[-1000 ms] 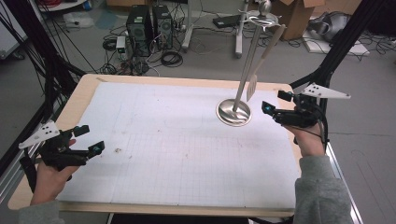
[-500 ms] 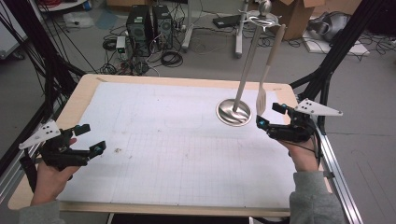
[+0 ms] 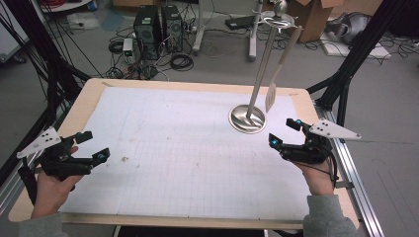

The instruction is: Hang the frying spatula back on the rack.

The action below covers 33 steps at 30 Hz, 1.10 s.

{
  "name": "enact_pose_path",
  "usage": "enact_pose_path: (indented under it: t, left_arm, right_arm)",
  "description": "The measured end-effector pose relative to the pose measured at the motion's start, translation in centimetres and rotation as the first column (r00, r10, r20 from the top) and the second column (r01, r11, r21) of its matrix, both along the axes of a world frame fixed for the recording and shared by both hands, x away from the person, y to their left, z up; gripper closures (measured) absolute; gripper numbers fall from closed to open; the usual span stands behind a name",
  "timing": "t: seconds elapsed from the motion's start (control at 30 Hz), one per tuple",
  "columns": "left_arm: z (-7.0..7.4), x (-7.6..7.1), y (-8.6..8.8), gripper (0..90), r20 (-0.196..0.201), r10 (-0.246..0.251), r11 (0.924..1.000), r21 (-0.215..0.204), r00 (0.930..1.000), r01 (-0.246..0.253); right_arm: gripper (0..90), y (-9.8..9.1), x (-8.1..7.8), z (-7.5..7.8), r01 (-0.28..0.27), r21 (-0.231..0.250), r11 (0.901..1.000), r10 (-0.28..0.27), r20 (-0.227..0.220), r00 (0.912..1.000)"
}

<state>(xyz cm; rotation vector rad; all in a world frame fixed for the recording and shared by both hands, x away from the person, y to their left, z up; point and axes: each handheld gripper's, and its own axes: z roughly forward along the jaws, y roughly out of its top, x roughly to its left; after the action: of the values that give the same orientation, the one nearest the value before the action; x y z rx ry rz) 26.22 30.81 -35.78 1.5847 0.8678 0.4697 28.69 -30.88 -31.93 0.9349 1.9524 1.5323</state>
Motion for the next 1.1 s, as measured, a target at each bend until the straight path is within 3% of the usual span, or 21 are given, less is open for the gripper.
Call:
enact_pose_path:
  t: [0.1,0.2,0.27,0.47,0.6,0.67,0.8,1.1]
  left_arm:
    - [0.0,0.0,-0.1,2.5,0.004,-0.006,1.0000,0.002,1.0000,0.005]
    - [-0.1,0.1,-0.2,2.5,0.002,-0.008,0.9999,0.006,1.0000,0.008]
    - [-0.2,0.1,-0.3,2.5,-0.001,-0.011,0.9999,0.010,0.9999,0.011]
    - [-0.3,0.1,-0.4,2.5,-0.001,-0.012,0.9999,0.010,0.9999,0.012]
    - [-0.4,0.2,-0.4,2.5,-0.006,-0.011,0.9999,0.009,0.9999,0.011]
    - [-0.5,0.2,-0.4,2.6,-0.006,-0.012,0.9999,0.010,0.9999,0.012]
    - [-0.5,0.3,-0.5,2.5,-0.010,-0.015,0.9997,0.017,0.9998,0.015]
    - [-0.7,0.2,-0.7,2.5,-0.002,-0.026,0.9995,0.016,0.9996,0.027]
  right_arm:
    - [15.3,0.0,-0.3,-0.4,0.003,-0.003,1.0000,-0.003,0.007,1.0000]
    - [15.6,0.2,-0.9,-0.7,0.072,-0.019,0.9972,-0.071,0.036,0.9968]
    - [15.6,0.2,-1.1,-1.0,0.065,0.020,0.9977,-0.066,0.029,0.9974]
    - [15.6,0.2,-1.9,-1.9,0.046,0.019,0.9987,-0.047,0.018,0.9988]
    - [17.0,-0.2,-2.6,-2.4,0.101,0.003,0.9948,-0.101,0.059,0.9931]
    - [17.0,-0.6,-2.8,-2.8,0.112,0.013,0.9936,-0.112,0.054,0.9922]
    - [17.0,-1.2,-3.1,-3.5,0.105,0.022,0.9942,-0.106,0.049,0.9932]
    - [16.9,-2.3,-3.7,-4.3,0.030,0.012,0.9995,-0.030,0.024,0.9993]
